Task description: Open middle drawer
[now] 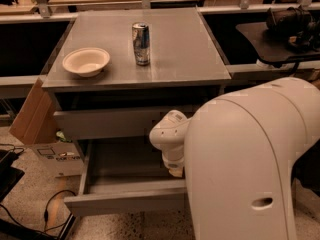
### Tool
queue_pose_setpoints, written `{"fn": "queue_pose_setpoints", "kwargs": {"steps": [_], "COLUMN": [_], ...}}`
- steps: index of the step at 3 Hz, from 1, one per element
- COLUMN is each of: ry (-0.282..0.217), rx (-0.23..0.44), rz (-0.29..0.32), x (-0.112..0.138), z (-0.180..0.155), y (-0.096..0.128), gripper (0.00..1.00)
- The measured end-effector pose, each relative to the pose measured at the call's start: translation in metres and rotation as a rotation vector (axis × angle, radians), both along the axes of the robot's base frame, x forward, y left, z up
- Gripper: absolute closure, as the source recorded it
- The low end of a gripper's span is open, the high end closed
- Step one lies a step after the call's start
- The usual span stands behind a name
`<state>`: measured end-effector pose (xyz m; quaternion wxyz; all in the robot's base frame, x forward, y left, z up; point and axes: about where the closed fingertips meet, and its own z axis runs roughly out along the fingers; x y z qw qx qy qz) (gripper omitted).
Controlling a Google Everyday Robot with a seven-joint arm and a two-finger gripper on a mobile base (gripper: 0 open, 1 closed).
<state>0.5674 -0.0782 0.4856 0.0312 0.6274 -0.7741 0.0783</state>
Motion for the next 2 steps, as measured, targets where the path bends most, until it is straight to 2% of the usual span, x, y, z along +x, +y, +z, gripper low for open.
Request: {"fn": "queue_pose_setpoints", "kwargs": {"steps": [2], "ry": [0.005], "rx": [-0.003], "rz": [-0.001], "x": [-0.0019], "z": [-0.0019], "y": [-0.0016], "gripper": [0.45]}}
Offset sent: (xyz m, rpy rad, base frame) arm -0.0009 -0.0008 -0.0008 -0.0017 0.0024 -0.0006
